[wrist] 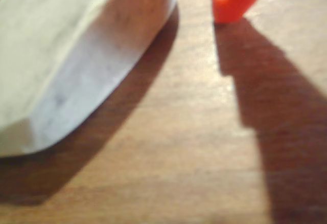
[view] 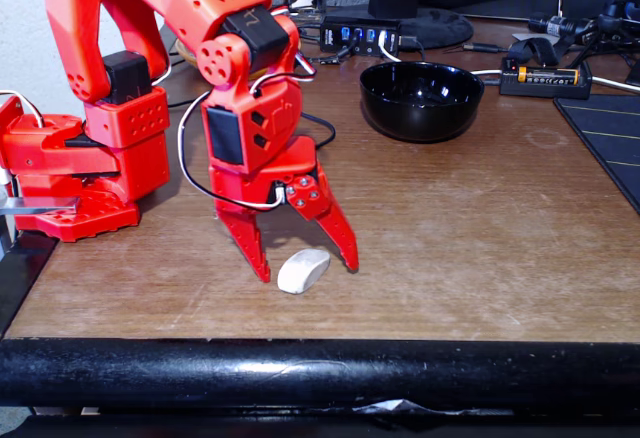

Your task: Ramasse la gomme et mets-la dans le bol.

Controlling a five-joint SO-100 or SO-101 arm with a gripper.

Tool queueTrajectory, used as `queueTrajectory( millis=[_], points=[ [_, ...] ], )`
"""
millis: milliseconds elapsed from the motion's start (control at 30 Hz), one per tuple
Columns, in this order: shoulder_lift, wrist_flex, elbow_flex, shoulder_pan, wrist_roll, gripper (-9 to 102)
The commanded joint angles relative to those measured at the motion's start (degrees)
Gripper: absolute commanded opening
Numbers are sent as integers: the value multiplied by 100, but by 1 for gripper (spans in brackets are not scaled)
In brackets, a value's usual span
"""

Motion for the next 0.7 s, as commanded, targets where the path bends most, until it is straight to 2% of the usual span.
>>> queueTrajectory(
  millis=[0,433,667],
  points=[
    [-123,79,-97,9,-44,32],
    [176,-606,352,-88,18,31],
    [272,-615,439,-114,-18,31]
  ],
)
